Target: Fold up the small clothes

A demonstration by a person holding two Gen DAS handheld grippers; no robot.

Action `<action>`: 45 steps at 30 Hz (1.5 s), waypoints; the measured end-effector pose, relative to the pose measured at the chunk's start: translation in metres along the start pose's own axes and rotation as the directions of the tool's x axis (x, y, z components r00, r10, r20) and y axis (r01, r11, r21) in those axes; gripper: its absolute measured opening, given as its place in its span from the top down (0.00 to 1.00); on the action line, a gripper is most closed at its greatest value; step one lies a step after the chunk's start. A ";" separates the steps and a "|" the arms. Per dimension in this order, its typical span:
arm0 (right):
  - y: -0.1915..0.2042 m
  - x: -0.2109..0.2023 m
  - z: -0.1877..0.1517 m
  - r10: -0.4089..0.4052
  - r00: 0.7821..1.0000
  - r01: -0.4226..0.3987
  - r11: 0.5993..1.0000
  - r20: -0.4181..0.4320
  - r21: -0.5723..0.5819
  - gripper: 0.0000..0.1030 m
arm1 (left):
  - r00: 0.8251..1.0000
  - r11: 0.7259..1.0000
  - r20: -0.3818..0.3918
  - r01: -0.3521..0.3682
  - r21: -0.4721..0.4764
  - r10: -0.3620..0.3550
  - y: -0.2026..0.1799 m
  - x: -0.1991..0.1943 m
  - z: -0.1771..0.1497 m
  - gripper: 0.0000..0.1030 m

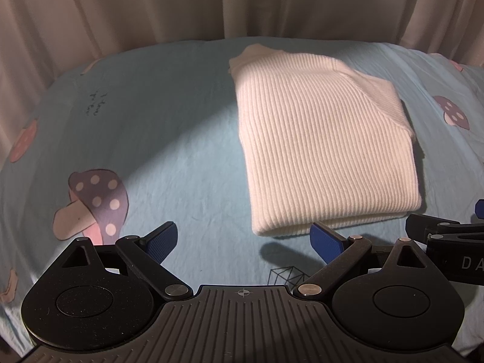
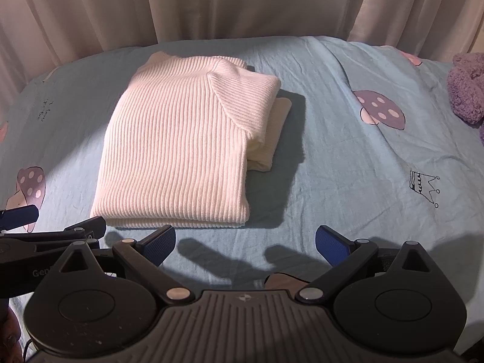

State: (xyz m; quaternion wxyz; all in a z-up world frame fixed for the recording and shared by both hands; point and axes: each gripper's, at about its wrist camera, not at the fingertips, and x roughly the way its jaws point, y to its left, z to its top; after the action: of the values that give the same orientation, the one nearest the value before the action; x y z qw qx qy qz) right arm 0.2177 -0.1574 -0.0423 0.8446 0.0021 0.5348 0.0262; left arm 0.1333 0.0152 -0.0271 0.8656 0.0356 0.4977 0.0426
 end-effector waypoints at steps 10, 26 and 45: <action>-0.002 0.001 0.000 -0.004 1.000 0.004 1.000 0.002 0.005 0.04 | 1.000 1.000 0.000 -0.002 0.005 0.002 0.000 0.001 0.000 0.05; -0.004 0.000 0.000 -0.012 1.000 0.012 1.000 0.008 0.021 0.04 | 1.000 1.000 0.002 -0.001 0.016 0.001 -0.002 0.001 -0.001 0.05; -0.007 -0.004 0.001 -0.025 0.999 0.024 0.999 0.024 0.033 0.04 | 1.000 0.999 -0.002 0.021 0.028 -0.021 -0.004 0.003 0.001 0.05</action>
State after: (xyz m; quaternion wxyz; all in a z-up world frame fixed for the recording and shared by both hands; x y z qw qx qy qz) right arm 0.2175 -0.1641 -0.0382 0.8512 0.0098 0.5247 0.0073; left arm 0.1358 0.0120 -0.0297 0.8649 0.0424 0.4995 0.0266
